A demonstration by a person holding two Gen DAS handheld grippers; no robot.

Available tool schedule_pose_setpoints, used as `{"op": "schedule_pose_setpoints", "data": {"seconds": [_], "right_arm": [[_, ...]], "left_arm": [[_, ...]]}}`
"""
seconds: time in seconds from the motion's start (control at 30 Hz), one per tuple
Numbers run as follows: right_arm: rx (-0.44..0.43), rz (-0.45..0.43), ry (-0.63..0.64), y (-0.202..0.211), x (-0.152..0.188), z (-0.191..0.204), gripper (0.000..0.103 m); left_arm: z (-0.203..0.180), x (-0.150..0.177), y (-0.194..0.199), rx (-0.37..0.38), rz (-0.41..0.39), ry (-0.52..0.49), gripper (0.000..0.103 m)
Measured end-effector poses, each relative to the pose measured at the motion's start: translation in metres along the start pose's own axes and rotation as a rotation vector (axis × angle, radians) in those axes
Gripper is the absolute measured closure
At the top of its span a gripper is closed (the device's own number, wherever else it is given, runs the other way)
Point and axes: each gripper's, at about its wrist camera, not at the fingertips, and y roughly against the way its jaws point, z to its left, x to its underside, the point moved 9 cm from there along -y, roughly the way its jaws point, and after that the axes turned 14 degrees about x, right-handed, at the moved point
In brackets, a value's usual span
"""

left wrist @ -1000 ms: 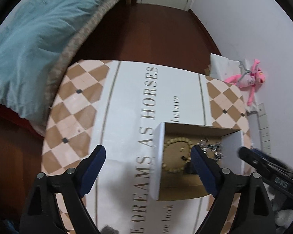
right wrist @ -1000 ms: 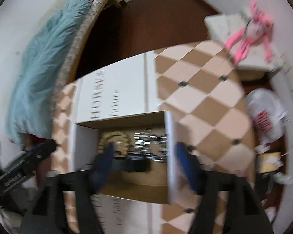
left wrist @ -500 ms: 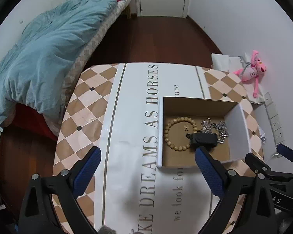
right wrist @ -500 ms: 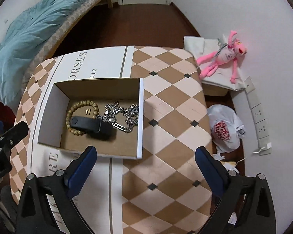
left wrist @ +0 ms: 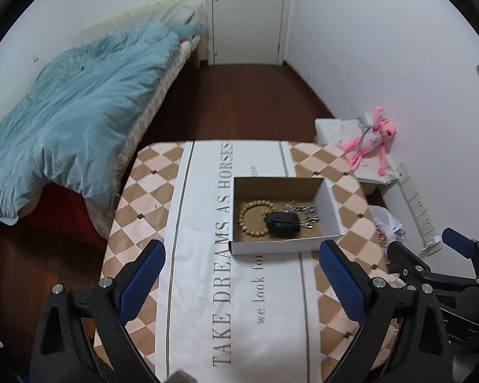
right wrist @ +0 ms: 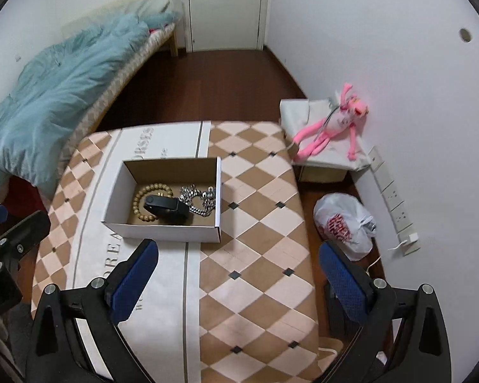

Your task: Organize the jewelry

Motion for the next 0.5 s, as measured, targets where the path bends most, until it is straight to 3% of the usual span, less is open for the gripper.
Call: {"op": "schedule_pose_setpoints", "data": {"seconds": [0.5], "right_arm": [[-0.020,-0.170,-0.059,0.124,-0.006,-0.039,0.001]], "left_arm": [[-0.021,-0.002,0.102,-0.076,-0.129,-0.029,0.005]]}}
